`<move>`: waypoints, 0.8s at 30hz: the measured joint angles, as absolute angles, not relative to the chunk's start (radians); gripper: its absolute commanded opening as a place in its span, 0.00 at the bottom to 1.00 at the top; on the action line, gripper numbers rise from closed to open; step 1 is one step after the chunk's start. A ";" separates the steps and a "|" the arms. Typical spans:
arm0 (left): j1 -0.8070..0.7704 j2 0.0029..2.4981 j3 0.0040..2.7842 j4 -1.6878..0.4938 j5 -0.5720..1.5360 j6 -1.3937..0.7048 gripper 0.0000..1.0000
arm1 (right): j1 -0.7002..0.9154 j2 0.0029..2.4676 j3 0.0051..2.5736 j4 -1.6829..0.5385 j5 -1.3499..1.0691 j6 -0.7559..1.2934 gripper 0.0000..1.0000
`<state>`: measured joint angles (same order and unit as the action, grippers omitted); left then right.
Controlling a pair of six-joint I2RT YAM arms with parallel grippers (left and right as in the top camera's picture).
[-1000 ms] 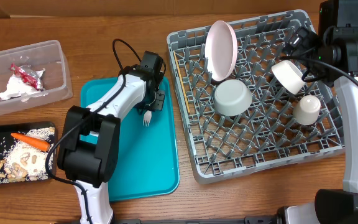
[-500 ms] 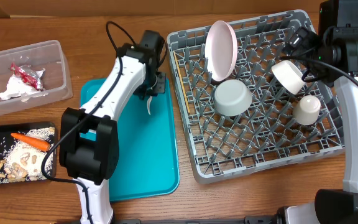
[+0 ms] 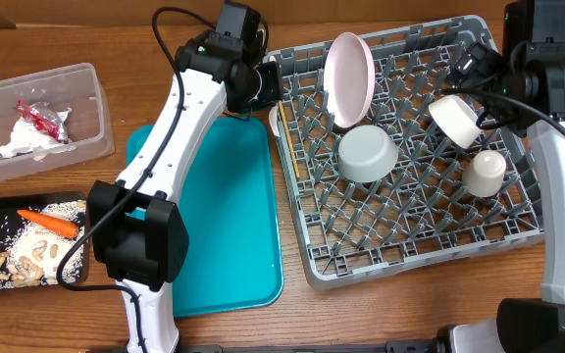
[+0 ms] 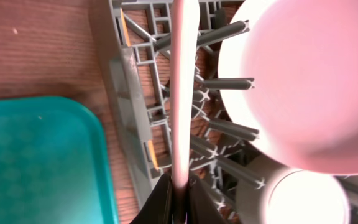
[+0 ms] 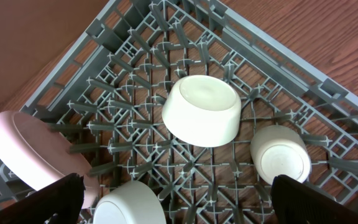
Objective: Sort waste into correct bins and load items into the dishwasher rack
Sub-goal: 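Lift the fork and carry it right toward the rack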
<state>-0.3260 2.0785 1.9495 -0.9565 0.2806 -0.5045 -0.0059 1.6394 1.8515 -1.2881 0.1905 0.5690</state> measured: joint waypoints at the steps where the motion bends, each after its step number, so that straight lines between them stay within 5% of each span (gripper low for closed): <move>1: -0.329 2.079 1.950 -0.952 0.283 -0.527 0.04 | -0.006 1.639 1.851 -1.288 0.191 0.569 1.00; 17: -0.425 2.085 1.950 -0.907 0.218 -0.787 0.04 | -0.006 1.639 1.851 -1.288 0.191 0.569 1.00; 19: -0.424 2.086 1.950 -0.914 0.199 -0.791 0.29 | -0.006 1.639 1.851 -1.288 0.191 0.569 1.00; 20: -0.424 2.087 1.950 -0.917 0.186 -0.797 0.54 | -0.006 1.639 1.851 -1.288 0.191 0.569 1.00; 21: -0.424 2.087 1.950 -0.920 0.177 -0.799 0.70 | -0.006 1.639 1.851 -1.287 0.191 0.569 1.00; 24: -0.424 2.089 1.950 -0.921 0.153 -0.805 0.74 | -0.006 1.639 1.851 -1.288 0.191 0.569 1.00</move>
<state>-0.4240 2.0888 1.9495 -0.9211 0.1528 -0.8047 -0.0059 1.6394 1.8515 -1.2877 0.1909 0.5690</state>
